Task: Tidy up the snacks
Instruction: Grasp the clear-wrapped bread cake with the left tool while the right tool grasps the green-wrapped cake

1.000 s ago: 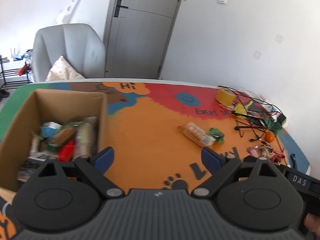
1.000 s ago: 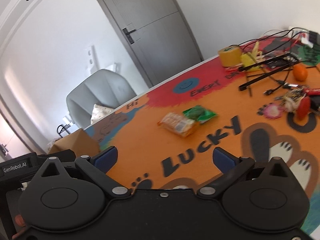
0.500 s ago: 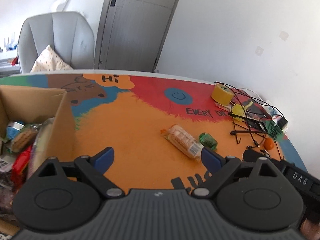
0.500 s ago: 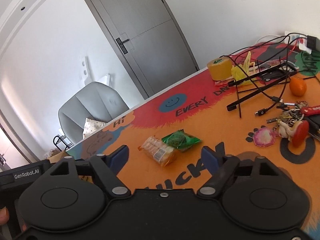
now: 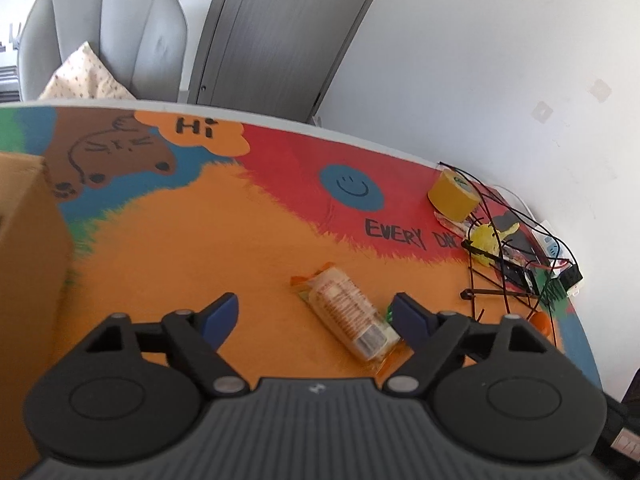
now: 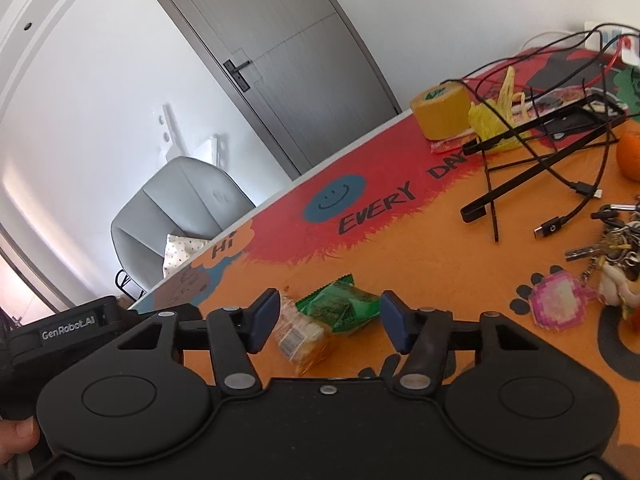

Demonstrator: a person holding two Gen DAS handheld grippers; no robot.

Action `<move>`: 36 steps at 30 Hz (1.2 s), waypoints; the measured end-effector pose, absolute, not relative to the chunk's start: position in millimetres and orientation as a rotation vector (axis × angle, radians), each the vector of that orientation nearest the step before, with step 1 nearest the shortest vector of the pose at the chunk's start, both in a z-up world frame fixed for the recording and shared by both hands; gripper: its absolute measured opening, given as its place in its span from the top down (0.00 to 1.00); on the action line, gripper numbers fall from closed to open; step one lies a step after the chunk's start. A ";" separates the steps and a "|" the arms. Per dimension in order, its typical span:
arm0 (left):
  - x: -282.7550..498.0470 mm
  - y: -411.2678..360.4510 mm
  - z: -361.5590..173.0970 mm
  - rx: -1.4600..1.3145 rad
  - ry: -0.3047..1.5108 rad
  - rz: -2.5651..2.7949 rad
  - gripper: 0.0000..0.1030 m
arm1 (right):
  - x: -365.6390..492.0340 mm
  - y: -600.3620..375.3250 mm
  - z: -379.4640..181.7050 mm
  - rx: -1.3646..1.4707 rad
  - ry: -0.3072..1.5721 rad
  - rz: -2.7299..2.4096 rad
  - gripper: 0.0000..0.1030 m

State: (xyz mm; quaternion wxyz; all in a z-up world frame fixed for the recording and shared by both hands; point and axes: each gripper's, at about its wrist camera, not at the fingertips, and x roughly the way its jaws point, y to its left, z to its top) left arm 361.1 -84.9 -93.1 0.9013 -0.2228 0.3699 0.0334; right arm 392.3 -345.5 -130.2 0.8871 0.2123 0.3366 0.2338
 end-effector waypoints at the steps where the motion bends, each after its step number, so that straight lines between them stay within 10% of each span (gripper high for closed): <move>1: 366.0 -87.1 -95.9 -0.460 0.769 0.066 0.28 | 395.4 -345.5 -132.5 0.442 0.703 0.490 0.46; 15: 405.7 -100.8 -135.0 -0.485 0.842 0.075 0.42 | 423.1 -334.1 -165.8 0.429 0.716 0.546 0.58; 24: 416.2 -111.4 -141.0 -0.421 0.817 0.090 0.42 | 413.4 -338.1 -172.8 0.460 0.707 0.527 0.90; 29: 424.1 -123.4 -142.7 -0.331 0.803 0.111 0.41 | 412.4 -342.9 -168.6 0.463 0.689 0.528 0.87; 32: 424.4 -127.2 -143.9 -0.286 0.803 0.113 0.42 | 412.7 -346.3 -168.0 0.462 0.677 0.492 0.67; 33: 424.1 -127.5 -144.1 -0.275 0.804 0.112 0.44 | 412.5 -347.3 -167.4 0.459 0.669 0.483 0.51; 36: 421.8 -125.0 -144.8 -0.228 0.804 0.129 0.68 | 411.2 -347.5 -166.0 0.443 0.645 0.476 0.47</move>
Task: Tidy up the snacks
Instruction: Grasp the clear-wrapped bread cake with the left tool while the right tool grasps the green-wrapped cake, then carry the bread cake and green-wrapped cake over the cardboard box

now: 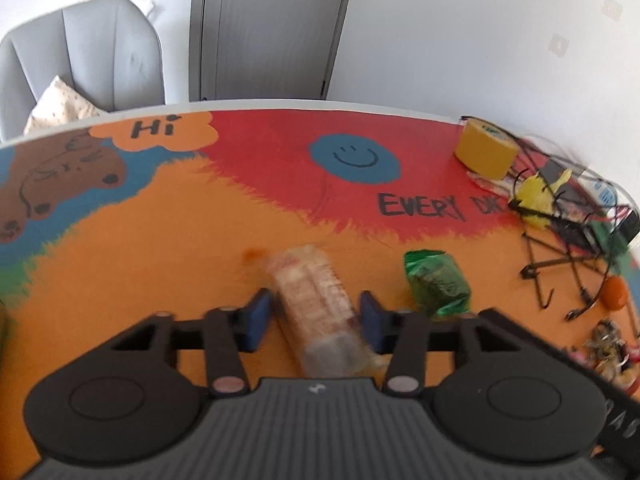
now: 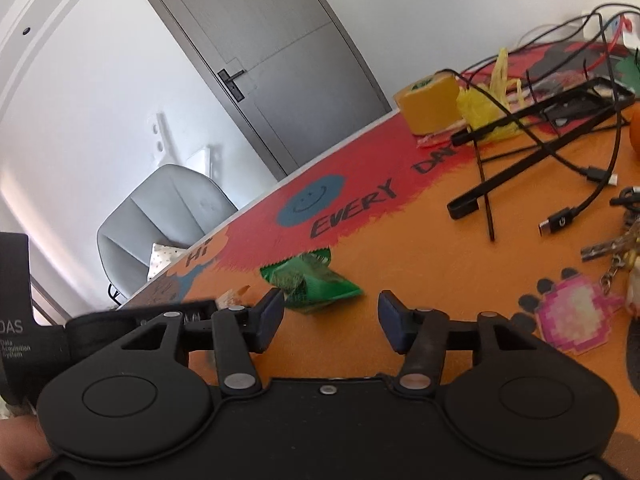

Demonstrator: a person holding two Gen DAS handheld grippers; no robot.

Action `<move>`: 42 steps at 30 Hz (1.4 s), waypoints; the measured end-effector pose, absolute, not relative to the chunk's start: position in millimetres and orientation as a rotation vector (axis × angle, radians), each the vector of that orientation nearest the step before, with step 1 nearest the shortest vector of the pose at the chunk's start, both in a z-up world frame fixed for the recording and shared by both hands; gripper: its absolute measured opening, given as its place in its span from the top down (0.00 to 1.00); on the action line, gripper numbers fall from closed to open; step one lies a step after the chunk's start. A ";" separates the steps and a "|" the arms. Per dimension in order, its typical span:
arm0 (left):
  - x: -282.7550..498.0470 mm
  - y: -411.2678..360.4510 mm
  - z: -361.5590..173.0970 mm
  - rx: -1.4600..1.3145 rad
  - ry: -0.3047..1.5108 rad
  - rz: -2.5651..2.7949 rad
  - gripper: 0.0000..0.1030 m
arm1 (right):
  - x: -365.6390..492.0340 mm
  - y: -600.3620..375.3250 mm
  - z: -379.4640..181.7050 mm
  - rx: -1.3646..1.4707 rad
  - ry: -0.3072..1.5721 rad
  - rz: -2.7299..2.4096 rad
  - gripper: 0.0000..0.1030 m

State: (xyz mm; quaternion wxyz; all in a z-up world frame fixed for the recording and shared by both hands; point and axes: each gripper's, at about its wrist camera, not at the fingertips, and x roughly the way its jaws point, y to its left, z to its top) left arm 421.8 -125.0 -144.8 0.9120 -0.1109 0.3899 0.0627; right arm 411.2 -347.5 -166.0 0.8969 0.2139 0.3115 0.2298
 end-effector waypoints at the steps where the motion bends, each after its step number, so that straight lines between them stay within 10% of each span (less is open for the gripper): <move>1: 420.8 -121.5 -145.0 -0.230 0.801 0.126 0.68 | 411.7 -345.9 -166.2 0.436 0.645 0.479 0.47; 21: 395.0 -64.2 -126.7 -0.281 0.752 0.162 0.68 | 447.2 -282.6 -149.7 0.192 0.663 0.489 0.23; 23: 392.1 -62.5 -125.4 -0.280 0.750 0.165 0.68 | 450.3 -276.1 -150.7 0.166 0.670 0.470 0.28; 26: 385.6 -61.4 -122.6 -0.283 0.747 0.163 0.68 | 450.6 -272.0 -153.7 0.132 0.704 0.432 0.62; 42: 320.7 -56.6 -84.5 -0.268 0.644 0.130 0.68 | 378.9 -277.8 -111.5 0.230 0.673 0.464 0.67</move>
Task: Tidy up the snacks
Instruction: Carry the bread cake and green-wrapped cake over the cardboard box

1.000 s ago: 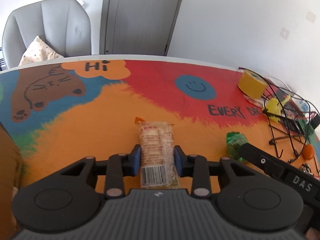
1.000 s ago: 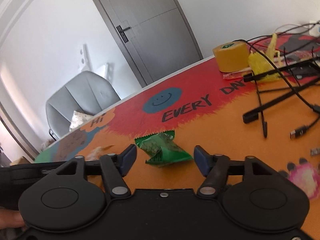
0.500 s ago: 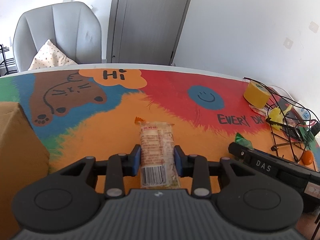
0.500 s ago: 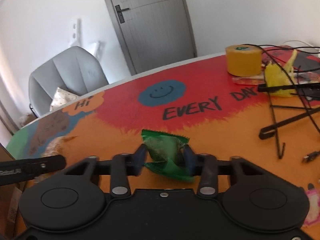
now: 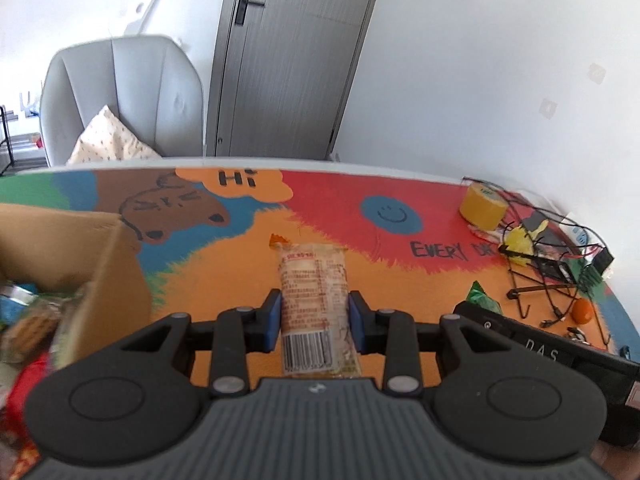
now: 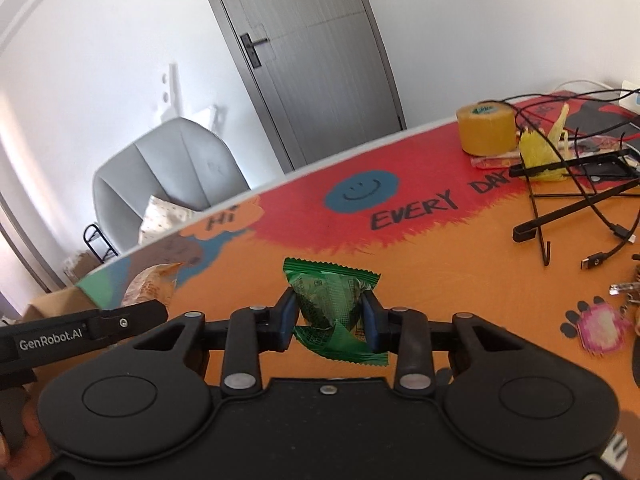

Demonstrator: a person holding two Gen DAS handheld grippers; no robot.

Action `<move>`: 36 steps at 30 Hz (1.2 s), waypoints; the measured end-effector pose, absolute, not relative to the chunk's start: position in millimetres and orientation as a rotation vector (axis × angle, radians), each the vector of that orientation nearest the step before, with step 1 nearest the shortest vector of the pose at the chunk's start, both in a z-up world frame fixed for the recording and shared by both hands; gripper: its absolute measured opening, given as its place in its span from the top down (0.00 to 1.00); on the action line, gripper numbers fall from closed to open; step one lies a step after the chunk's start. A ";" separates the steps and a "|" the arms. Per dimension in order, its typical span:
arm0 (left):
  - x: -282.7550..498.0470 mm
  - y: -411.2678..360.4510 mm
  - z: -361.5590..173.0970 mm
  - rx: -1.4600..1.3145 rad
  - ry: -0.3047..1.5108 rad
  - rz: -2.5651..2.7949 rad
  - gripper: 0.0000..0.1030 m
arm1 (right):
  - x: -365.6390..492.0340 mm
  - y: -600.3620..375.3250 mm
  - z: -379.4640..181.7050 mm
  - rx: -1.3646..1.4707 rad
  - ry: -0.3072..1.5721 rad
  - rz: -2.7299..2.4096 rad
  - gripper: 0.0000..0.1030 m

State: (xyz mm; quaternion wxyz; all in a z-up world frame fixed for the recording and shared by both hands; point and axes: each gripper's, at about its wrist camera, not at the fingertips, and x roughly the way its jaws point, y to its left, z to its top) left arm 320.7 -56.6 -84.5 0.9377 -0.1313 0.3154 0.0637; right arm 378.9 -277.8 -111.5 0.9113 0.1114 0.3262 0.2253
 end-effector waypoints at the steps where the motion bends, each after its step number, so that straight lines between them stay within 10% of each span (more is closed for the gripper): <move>1: 315.0 -57.5 -80.9 -0.258 0.634 0.129 0.68 | 372.6 -277.3 -107.2 0.235 0.665 0.468 0.67; 36: 150.2 45.1 -2.9 -0.300 0.474 0.205 0.68 | 256.7 -189.0 -35.5 0.246 0.566 0.745 0.67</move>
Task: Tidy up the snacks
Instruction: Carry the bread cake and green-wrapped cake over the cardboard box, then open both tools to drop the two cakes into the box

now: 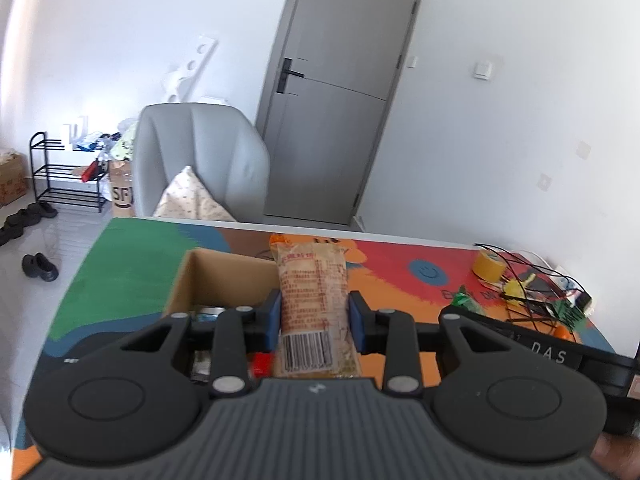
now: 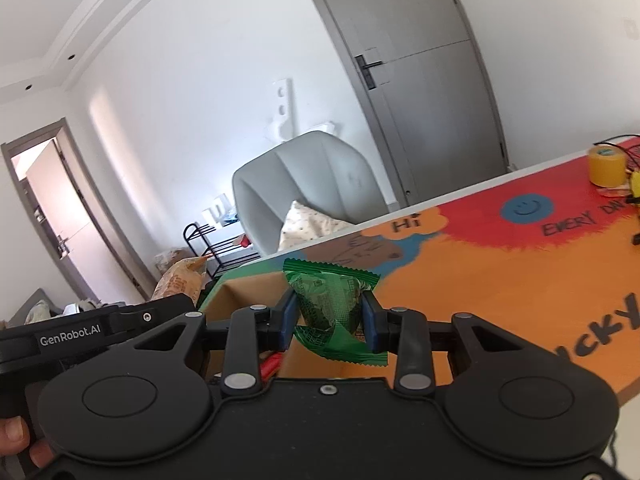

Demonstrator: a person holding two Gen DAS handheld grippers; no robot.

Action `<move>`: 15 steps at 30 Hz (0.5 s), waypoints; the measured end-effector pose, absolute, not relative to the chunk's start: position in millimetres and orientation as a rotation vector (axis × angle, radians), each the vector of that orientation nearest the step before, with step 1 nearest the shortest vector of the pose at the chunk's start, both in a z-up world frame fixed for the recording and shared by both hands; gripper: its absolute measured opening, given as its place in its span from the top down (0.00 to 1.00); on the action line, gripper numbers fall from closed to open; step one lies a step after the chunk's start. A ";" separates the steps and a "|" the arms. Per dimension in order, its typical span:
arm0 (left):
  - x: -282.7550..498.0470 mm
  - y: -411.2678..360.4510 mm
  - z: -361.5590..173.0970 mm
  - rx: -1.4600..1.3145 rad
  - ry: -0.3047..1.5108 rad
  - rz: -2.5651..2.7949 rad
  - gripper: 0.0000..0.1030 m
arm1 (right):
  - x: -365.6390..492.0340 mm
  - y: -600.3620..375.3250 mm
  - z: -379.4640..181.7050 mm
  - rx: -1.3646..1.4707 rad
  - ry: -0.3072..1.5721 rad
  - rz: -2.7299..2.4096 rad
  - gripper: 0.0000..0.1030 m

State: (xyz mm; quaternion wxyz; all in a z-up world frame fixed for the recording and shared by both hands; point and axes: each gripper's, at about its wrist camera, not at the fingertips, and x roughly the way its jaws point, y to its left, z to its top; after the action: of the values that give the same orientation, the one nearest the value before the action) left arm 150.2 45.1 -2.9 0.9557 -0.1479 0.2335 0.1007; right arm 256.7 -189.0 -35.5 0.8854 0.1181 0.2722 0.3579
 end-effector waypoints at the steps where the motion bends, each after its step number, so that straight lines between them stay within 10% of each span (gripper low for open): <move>1: 148.3 49.9 -3.6 -0.307 0.475 0.211 0.68 | 254.9 -184.5 -34.6 0.243 0.567 0.753 0.67; 15: 142.5 98.3 -24.6 -0.365 0.500 0.258 0.68 | 237.4 -125.3 -38.7 0.175 0.622 0.837 0.67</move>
State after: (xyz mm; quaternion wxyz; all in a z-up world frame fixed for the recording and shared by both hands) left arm 142.5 98.3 -24.6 0.9442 -0.1792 0.2455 0.1266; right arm 237.4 -125.3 -38.7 0.8634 0.0833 0.2969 0.3992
